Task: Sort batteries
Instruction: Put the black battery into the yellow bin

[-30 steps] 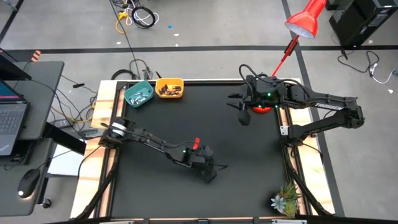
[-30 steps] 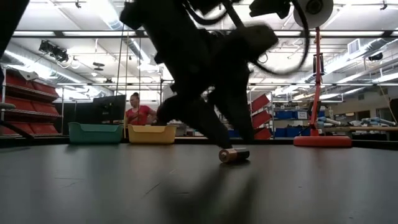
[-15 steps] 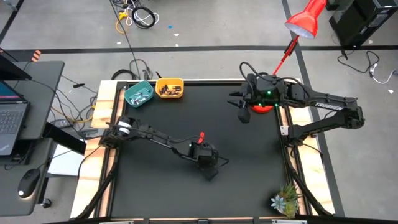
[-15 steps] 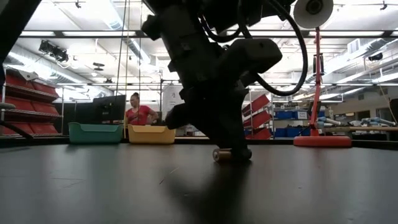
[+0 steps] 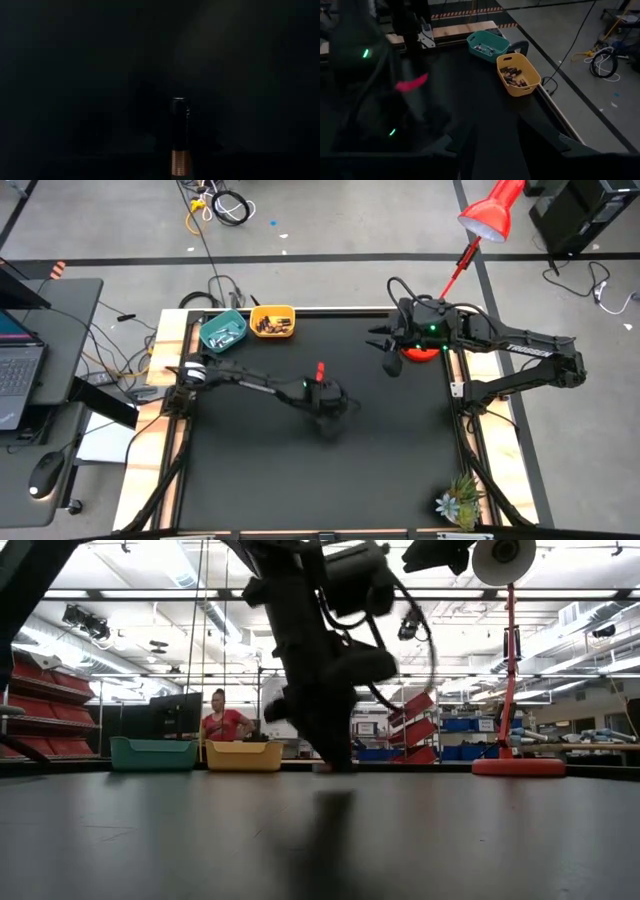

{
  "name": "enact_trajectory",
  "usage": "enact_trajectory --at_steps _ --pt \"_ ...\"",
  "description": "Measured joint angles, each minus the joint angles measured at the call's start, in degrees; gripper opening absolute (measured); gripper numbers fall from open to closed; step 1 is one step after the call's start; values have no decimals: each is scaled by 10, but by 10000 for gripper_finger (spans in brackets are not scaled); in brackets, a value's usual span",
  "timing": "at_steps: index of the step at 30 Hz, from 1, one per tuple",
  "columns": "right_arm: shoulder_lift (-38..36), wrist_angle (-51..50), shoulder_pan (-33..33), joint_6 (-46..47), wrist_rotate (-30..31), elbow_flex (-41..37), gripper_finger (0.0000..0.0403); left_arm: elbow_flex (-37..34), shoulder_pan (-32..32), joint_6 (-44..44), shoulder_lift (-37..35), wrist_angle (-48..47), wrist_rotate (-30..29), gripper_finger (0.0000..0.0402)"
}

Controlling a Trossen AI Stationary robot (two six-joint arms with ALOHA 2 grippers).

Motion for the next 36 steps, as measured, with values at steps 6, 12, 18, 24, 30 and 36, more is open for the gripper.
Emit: enact_trajectory --at_steps 6,12,18,24,30,36 --pt "-1 14 0 -1 0 0 149 -2 68 101 -79 -112 -74 34" --pt "-1 40 0 12 1 0 149 -83 208 189 -198 -138 -96 34" --pt "2 42 1 42 8 0 149 -177 390 267 -288 -112 -84 34" --pt "11 71 -1 48 36 0 149 -195 517 306 -281 -45 -27 34" --pt "36 119 -15 75 38 0 149 -194 559 300 -248 42 16 40" --pt "64 140 -19 98 38 0 149 -194 558 271 -207 46 19 113"
